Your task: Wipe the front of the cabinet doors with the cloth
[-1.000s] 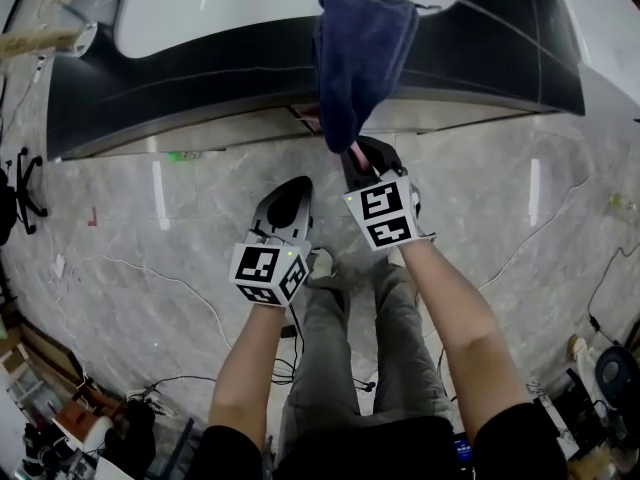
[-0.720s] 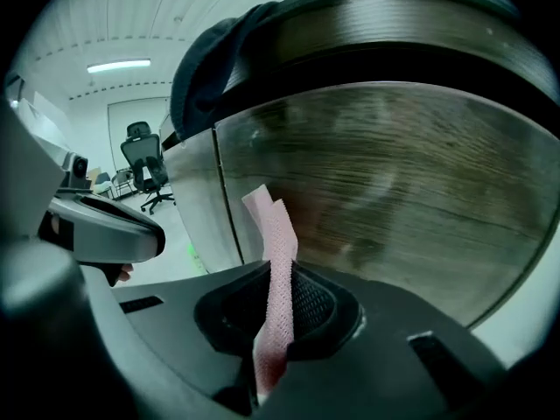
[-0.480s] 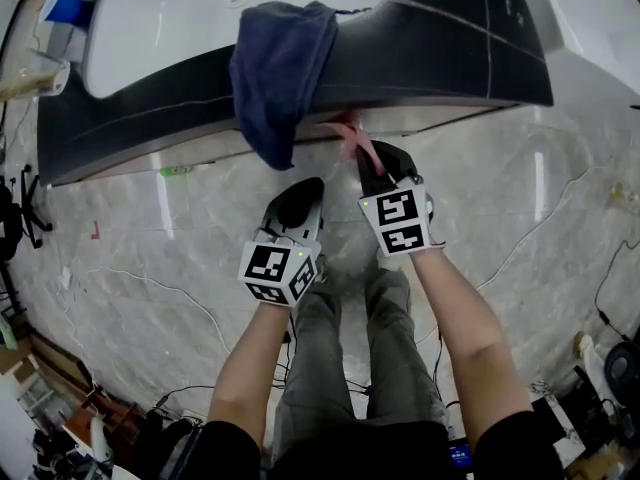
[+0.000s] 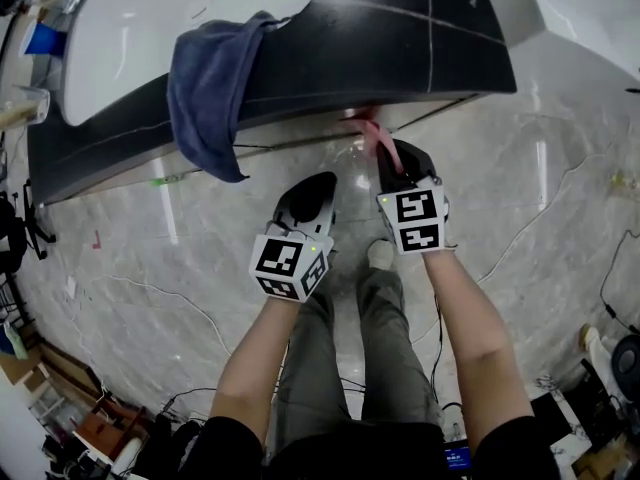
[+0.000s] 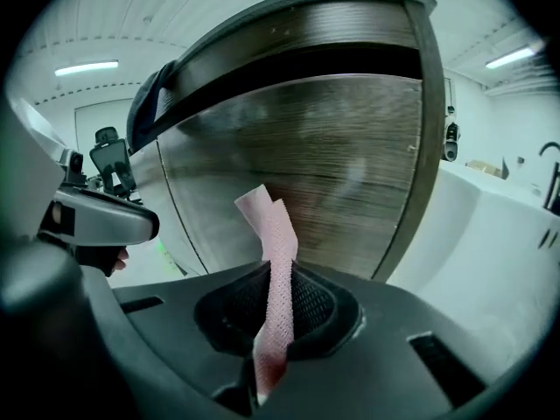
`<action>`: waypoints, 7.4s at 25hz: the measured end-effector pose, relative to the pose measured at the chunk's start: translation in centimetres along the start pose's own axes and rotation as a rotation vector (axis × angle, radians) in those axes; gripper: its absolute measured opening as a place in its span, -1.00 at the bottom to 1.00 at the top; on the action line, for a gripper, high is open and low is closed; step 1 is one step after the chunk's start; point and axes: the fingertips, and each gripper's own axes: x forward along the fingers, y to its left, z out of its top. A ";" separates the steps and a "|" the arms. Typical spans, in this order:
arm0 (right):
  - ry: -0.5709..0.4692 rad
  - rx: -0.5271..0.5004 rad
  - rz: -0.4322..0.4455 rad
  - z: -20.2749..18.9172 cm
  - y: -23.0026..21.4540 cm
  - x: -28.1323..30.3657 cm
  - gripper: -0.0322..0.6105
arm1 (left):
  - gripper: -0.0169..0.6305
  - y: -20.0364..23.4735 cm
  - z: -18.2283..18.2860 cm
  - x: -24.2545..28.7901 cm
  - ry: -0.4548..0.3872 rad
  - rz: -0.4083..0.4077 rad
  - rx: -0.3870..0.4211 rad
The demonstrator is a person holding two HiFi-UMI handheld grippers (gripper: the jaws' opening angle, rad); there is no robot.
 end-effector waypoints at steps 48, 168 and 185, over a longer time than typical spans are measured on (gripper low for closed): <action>0.071 -0.286 0.288 -1.5 20.7 10.0 -0.77 | -0.91 15.8 -7.1 -11.8 -0.015 0.263 -0.104; -0.201 0.097 0.056 16.2 16.3 -24.7 -0.77 | -0.91 -5.8 11.8 -24.0 -0.082 0.051 0.047; -0.216 0.054 0.192 16.6 23.3 -26.8 -0.77 | -0.91 -4.7 13.0 -30.7 -0.190 0.104 0.068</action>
